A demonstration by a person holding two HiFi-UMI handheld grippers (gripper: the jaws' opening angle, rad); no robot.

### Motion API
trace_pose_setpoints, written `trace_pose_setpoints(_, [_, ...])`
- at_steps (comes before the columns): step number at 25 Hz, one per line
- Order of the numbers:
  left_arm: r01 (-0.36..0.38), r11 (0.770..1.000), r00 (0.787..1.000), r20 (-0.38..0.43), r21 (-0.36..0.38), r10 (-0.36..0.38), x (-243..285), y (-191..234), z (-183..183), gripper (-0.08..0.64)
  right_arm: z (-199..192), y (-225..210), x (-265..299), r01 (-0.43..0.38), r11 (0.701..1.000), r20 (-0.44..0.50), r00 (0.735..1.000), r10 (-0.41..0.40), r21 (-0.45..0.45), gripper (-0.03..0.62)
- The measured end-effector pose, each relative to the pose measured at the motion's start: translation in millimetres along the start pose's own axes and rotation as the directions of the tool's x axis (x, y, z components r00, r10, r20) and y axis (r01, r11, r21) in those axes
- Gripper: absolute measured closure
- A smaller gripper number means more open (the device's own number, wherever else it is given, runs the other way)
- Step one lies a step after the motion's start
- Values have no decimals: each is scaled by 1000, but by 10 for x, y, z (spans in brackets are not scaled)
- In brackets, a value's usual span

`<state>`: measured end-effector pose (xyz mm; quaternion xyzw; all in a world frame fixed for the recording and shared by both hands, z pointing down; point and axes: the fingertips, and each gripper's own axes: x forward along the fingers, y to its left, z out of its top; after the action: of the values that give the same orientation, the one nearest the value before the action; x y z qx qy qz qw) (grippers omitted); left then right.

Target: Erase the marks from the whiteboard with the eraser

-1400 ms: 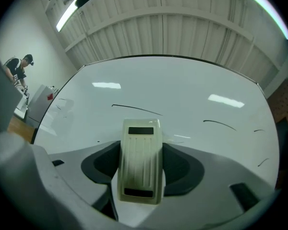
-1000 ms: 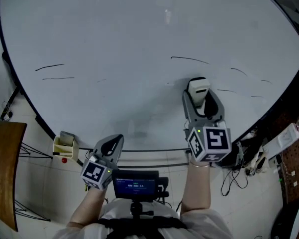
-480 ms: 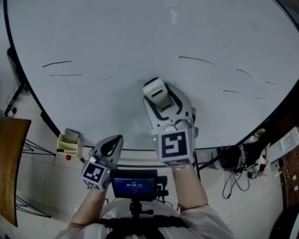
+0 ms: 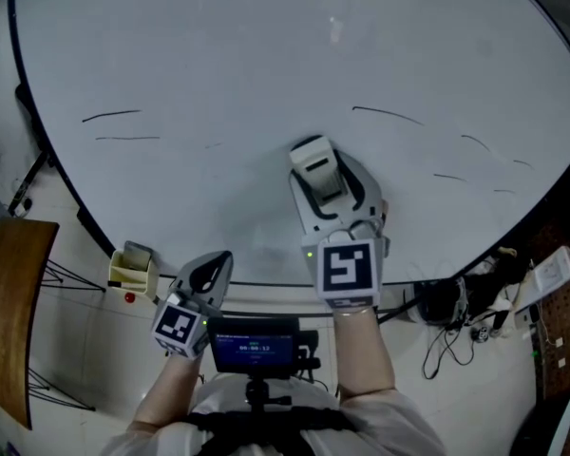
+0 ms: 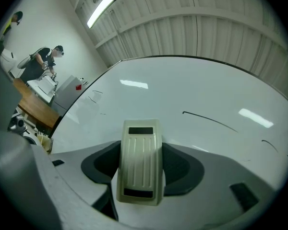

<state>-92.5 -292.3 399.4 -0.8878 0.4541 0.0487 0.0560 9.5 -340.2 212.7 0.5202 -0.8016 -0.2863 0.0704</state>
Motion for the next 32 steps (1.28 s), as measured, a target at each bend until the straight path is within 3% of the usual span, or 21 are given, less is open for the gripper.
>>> trace_pose_setpoints(16, [56, 998, 998, -8, -12, -56, 150, -143, -47, 566, -344, -869, -378, 231, 967, -72, 972, -224, 106, 325])
trace_pose_setpoints(20, [73, 997, 997, -9, -22, -73, 129, -184, -45, 566, -352, -825, -445, 206, 972, -43, 978, -202, 109, 327])
trace_pose_setpoints(27, [145, 988, 989, -33, -54, -146, 52, -387, -130, 566, -546, -453, -822, 157, 966, -66, 987, -146, 207, 324])
trace_pose_setpoints(32, [140, 989, 990, -24, -36, -141, -79, -593, -19, 566, -689, -177, -1191, 97, 962, -78, 994, -79, 256, 324])
